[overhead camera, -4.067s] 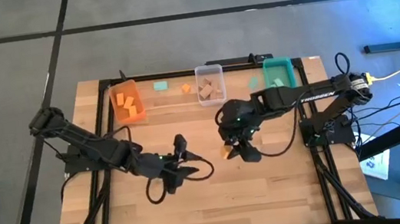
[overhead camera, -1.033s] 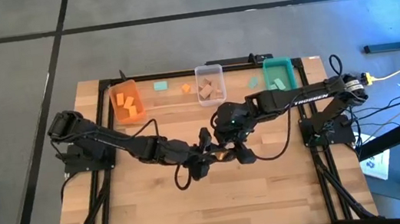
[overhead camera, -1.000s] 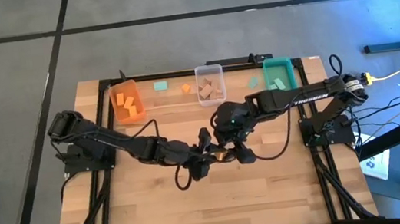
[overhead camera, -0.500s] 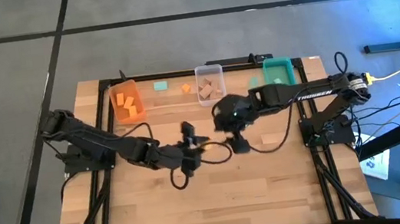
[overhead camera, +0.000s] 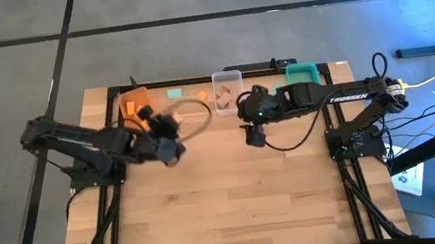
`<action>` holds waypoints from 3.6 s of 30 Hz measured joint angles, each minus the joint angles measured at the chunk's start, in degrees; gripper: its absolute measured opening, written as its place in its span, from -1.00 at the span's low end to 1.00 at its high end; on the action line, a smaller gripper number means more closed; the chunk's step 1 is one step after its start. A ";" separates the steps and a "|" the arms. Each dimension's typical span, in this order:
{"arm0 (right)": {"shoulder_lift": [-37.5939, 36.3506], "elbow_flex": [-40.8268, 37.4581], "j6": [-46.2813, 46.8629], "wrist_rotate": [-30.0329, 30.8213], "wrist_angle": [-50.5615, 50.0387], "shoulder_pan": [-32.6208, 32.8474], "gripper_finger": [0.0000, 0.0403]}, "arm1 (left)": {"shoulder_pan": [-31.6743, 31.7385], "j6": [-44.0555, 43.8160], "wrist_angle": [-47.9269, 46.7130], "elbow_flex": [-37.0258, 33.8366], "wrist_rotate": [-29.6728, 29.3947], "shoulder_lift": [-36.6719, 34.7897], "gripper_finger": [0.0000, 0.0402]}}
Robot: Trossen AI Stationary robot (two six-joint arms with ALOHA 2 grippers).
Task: Sort & place blocks by color
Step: Put the orange block into the orange bin, then put the green block into the green bin
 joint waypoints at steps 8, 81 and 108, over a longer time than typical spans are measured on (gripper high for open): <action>0.00 0.00 6.36 0.32 -7.32 -0.31 0.24 | 17.68 -25.84 -18.94 0.02 6.82 -2.15 -0.36; 0.13 -1.44 6.11 -3.27 -7.81 -2.55 0.23 | 57.02 51.64 21.28 -5.99 51.90 23.51 -0.08; 0.13 -1.44 4.78 -3.22 -5.96 -3.04 0.23 | 64.64 52.72 26.90 -3.32 59.25 29.04 -0.12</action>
